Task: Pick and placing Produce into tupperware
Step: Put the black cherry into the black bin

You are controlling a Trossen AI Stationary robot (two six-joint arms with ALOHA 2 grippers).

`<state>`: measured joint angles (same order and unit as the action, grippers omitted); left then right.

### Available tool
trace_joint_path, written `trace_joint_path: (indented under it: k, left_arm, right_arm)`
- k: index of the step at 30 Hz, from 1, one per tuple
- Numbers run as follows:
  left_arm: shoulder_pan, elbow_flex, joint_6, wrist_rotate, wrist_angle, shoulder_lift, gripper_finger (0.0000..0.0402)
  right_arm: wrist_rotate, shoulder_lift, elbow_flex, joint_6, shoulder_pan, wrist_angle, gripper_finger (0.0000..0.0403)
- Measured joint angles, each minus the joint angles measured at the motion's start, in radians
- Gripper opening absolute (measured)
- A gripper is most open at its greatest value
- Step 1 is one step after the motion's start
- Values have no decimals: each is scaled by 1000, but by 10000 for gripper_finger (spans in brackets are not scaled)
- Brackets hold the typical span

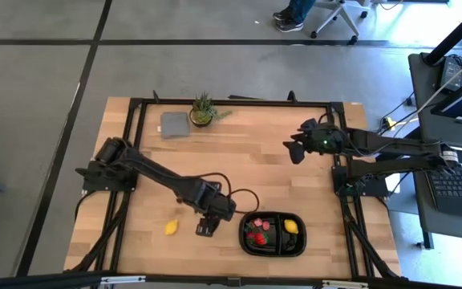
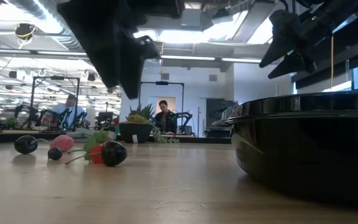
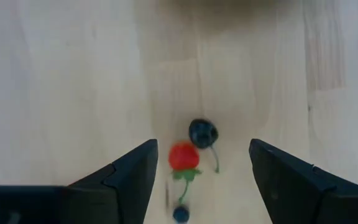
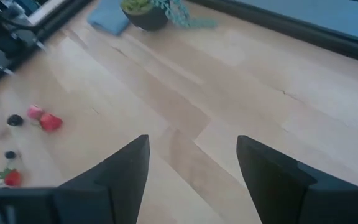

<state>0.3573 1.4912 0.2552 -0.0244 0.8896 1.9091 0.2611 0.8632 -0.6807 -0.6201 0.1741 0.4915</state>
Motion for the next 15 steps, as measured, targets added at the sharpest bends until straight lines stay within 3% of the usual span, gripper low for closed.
trace_joint_path:
  k: [15]
  left_arm:
    - [25,0,159,19,-38,153,222]
  right_arm:
    - [0,62,0,3,0,-2,244]
